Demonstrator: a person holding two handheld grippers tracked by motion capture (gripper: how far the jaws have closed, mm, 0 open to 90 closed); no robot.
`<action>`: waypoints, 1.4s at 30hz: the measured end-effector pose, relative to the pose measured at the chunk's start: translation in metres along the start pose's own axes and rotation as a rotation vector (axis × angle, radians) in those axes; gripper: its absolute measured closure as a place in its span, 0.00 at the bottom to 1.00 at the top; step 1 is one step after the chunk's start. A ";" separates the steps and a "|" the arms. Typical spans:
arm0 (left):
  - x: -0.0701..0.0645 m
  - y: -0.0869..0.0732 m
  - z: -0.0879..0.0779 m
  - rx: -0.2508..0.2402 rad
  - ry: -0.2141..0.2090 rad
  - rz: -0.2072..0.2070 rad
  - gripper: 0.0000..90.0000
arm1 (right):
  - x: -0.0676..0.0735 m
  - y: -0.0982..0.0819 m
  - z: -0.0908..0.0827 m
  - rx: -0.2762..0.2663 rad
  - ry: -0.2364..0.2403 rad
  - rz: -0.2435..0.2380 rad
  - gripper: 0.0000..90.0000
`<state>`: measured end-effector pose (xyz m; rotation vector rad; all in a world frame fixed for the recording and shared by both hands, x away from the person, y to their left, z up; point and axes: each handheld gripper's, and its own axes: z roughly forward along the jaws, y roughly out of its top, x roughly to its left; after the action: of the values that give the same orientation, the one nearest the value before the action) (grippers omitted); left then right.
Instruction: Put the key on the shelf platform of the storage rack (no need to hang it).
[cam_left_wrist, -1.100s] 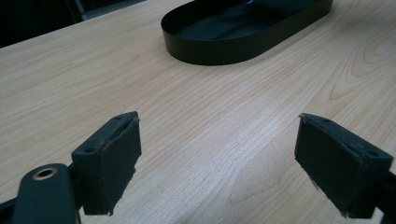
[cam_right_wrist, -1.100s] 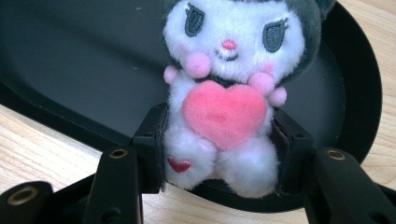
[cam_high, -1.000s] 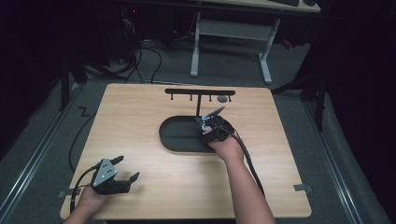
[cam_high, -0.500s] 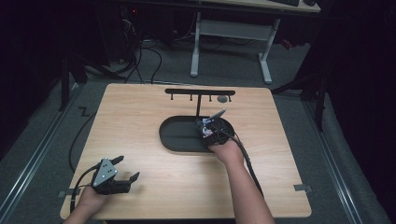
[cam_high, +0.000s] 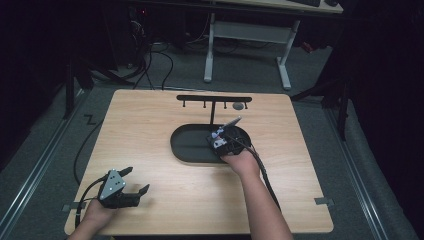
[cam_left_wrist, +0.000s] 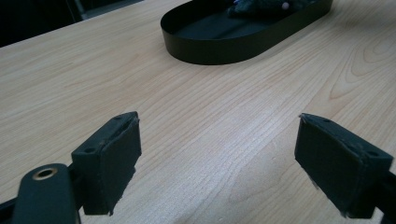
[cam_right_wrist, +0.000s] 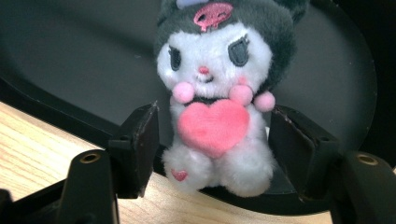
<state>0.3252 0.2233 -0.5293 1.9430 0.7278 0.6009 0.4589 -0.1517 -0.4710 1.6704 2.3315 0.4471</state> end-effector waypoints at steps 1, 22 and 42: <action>0.000 0.000 0.000 0.000 0.000 0.000 0.17 | 0.000 0.000 -0.001 -0.003 -0.001 -0.002 0.37; 0.000 0.001 0.001 0.010 0.000 0.002 0.17 | 0.006 -0.019 -0.022 -0.105 0.001 -0.117 0.29; 0.000 0.001 0.002 0.023 -0.008 0.006 0.17 | 0.008 -0.072 -0.025 -0.224 0.053 -0.073 0.16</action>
<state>0.3272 0.2215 -0.5293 1.9681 0.7263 0.5902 0.3842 -0.1690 -0.4759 1.4821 2.2735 0.7167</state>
